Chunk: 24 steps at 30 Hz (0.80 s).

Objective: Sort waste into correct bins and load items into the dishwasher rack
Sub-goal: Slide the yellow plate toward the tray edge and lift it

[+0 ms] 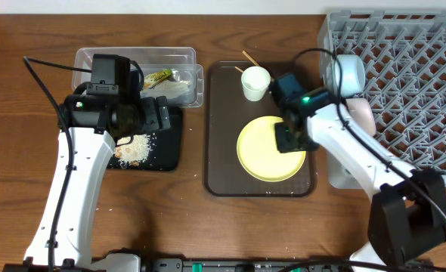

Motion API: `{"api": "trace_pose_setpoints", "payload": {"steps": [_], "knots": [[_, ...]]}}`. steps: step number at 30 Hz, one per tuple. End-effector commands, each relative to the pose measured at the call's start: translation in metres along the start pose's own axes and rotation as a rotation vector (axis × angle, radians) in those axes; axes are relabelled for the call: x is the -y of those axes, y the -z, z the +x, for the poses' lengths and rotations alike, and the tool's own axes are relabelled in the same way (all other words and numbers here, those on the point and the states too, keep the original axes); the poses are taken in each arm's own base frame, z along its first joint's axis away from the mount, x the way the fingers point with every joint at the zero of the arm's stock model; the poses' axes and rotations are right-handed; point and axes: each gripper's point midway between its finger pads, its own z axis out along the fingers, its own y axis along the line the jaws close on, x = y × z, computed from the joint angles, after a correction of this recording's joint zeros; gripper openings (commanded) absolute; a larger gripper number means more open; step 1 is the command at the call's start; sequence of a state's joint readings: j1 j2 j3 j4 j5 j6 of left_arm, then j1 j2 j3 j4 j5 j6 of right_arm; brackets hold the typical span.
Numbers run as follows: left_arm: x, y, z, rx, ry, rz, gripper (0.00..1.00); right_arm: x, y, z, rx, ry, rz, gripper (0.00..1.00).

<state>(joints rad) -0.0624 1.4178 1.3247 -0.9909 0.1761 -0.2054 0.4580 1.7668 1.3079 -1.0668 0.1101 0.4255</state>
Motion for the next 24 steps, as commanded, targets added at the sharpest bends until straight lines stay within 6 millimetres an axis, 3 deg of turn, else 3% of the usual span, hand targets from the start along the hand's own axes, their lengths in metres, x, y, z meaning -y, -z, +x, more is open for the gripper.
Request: {"api": "trace_pose_setpoints", "payload": {"steps": [1, 11, 24], "knots": [[-0.003, -0.001, -0.001, -0.001, -0.003, -0.014, 0.93, 0.016, -0.004, 0.009, -0.007, -0.129, 0.083, 0.44], [-0.003, -0.001, -0.001, -0.001, -0.003, -0.014, 0.93, 0.026, -0.035, 0.033, -0.044, -0.184, 0.13, 0.42], [-0.003, -0.001, -0.001, -0.001, -0.003, -0.014, 0.93, 0.018, -0.067, 0.046, -0.041, -0.21, 0.07, 0.26]]}}
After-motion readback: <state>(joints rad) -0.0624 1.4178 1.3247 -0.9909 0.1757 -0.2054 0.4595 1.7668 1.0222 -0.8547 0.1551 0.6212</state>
